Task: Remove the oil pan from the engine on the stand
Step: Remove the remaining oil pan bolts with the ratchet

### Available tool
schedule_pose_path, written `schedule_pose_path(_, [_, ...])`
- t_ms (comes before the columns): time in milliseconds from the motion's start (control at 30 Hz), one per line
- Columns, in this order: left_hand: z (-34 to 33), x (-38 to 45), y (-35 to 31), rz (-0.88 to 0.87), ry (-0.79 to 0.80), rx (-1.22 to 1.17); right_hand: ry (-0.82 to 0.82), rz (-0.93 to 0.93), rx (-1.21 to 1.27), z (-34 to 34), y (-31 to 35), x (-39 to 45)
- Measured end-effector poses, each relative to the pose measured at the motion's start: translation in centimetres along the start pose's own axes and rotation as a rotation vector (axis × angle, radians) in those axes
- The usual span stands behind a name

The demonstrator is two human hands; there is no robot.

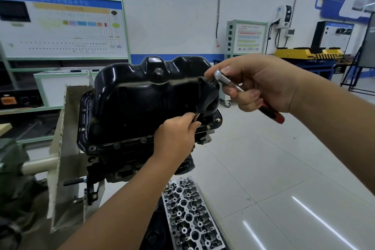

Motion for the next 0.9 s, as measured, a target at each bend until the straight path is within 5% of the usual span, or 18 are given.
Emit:
schedule_pose_path(367, [-0.4,0.0,0.2,0.026,0.028,0.02,-0.099,0.052,-0.366,0.5,1.7,-0.2])
schedule_pose_path(567, [-0.4,0.1,0.3,0.076,0.056,0.014,-0.281,0.017,-0.121,-0.5,0.9,-1.2])
schedule_pose_path(667, [0.2,0.6,-0.1,0.131,0.167,-0.03,-0.459,0.097,-0.189,-0.8,0.4,-1.7])
schedule_pose_path(800, [5.4,4.8,-3.9,-0.173,0.029,-0.088,-0.559,0.286,-0.523,-1.5,1.1,-1.6])
schedule_pose_path(900, [6.9,7.9,-6.1,-0.21,0.291,-0.326,-0.567,0.3,-0.483,-2.4,1.7,-0.7])
Point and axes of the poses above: each hand's wrist, its own x-axis towards the middle knuckle, its own z-axis out of the back of the hand, y = z × x, the point moved 6 cm from there along x, towards the middle knuckle, and after that the axes turned 9 degrees about -y, right-handed, at the moved point
